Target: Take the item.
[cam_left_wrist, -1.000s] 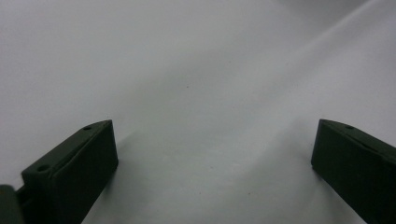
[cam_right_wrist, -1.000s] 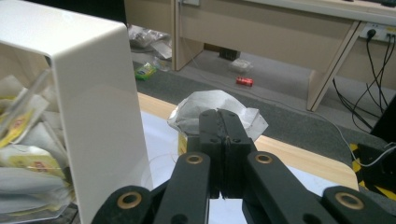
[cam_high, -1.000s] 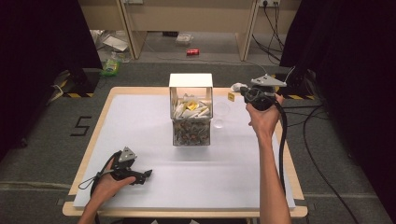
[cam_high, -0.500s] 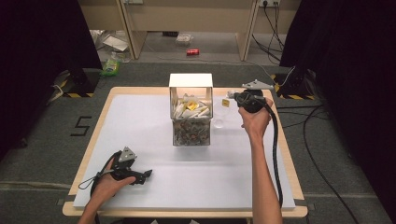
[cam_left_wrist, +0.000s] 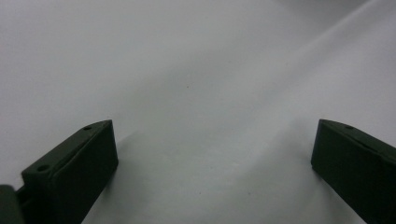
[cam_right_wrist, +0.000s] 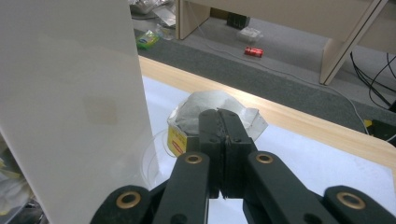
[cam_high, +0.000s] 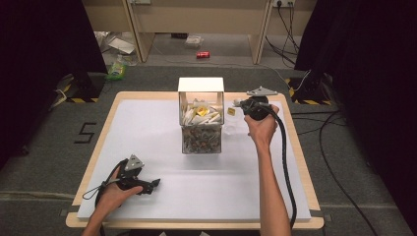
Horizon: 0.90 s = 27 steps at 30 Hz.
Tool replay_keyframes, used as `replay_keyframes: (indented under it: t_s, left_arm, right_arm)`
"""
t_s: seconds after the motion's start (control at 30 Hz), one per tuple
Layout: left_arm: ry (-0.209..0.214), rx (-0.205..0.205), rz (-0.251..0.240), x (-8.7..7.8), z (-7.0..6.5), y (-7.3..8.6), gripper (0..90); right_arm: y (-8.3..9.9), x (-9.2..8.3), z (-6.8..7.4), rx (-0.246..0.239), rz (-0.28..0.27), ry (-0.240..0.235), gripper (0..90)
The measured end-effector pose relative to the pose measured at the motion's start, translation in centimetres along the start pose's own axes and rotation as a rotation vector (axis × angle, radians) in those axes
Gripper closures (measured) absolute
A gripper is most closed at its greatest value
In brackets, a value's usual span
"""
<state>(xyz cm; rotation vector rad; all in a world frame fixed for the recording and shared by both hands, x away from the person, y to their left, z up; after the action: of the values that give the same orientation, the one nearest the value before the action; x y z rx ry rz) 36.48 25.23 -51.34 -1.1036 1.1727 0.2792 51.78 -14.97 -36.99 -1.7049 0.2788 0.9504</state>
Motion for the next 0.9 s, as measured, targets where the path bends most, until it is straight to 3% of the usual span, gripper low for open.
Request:
replay_keyframes:
  t_s: [0.5, 0.9]
  left_arm:
    - [-0.001, 0.001, 0.001, 0.0, 0.0, 0.0, 0.0]
    - [0.001, 0.000, -0.001, 0.0, 0.0, 0.0, 0.0]
  right_arm:
    - [0.8, 1.2, 0.6, -0.029, 0.042, -0.008, 89.4]
    - [1.0, 3.3, 1.4, -0.042, 0.100, -0.024, 89.0]
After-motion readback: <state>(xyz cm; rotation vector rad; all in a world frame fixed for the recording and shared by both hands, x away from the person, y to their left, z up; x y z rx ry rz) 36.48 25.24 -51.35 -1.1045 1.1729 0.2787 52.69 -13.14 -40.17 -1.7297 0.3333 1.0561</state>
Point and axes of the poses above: each handheld gripper's, and its own axes: x roughly forward along the jaws, y roughly out of its underside, z roughly to its left, the point moved 1 cm from there along x, roughly forward along the jaws, and after that the axes turned 14 degrees about z, right-handed, at the moved point
